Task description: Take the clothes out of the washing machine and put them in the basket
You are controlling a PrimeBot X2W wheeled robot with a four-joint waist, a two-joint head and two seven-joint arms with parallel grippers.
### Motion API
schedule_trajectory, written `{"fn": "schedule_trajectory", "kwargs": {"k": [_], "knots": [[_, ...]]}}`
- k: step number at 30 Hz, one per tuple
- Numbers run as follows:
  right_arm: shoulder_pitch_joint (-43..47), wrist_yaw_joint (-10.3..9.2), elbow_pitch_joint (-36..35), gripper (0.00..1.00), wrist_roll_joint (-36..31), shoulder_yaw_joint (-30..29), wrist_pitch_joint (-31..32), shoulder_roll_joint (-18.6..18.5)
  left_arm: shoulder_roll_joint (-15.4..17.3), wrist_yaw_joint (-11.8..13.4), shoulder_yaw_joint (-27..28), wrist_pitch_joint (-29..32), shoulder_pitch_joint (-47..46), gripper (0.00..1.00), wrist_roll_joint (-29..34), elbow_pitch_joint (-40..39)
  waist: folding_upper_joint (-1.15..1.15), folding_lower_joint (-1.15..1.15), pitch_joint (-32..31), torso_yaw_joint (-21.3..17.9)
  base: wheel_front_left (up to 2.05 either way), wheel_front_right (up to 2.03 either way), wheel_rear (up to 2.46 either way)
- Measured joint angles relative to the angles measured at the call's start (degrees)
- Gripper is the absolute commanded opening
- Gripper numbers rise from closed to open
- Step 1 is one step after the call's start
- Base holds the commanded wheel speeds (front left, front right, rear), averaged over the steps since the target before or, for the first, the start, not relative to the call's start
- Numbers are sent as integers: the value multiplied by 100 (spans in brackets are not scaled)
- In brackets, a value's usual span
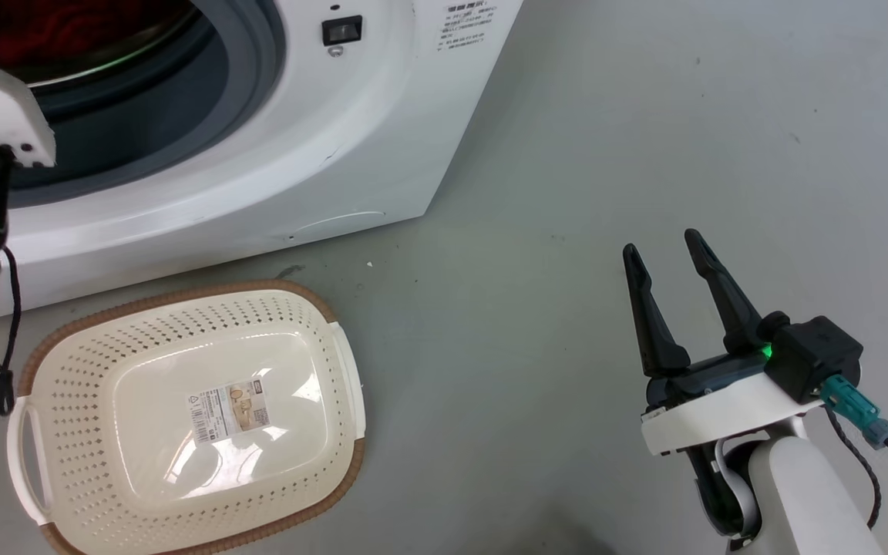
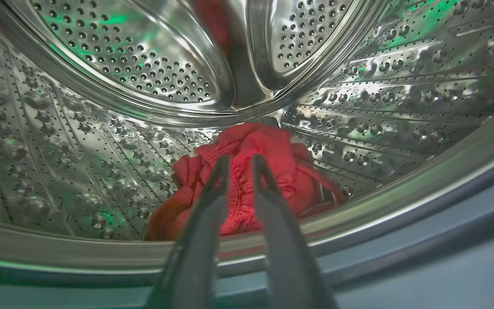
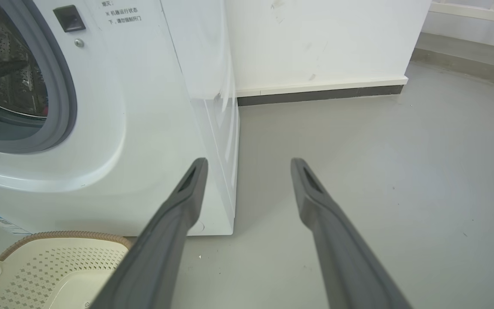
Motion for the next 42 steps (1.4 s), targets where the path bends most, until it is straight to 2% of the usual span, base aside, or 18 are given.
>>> {"fn": "schedule_trajectory", "kwargs": {"k": [8,23,30,33,38,42], "knots": [[-56,0,-76,100,91,109,0,0,229,-116,-145,237,-632,100,70,125,0,0,263,-124,0,0,0],[-221,0,-353,100,431,606,0,-2,817,-294,-606,1712,-2139,100,402,398,0,1,1242,-522,0,0,0],[-264,0,-464,100,531,812,0,-1,1025,-363,-820,2673,-2780,100,454,422,0,1,1652,-705,0,0,0],[-261,1,-502,100,613,937,0,-1,1143,-386,-843,3339,-3075,100,389,474,-1,1,1795,-840,0,0,0],[-238,0,-543,100,689,1021,0,-2,1141,-393,-935,4275,-3283,100,300,539,-1,1,1937,-988,0,0,0],[-236,1,-548,100,738,1091,0,-1,1171,-392,-1062,4769,-3391,100,352,508,0,1,2022,-1070,0,0,0]]}}
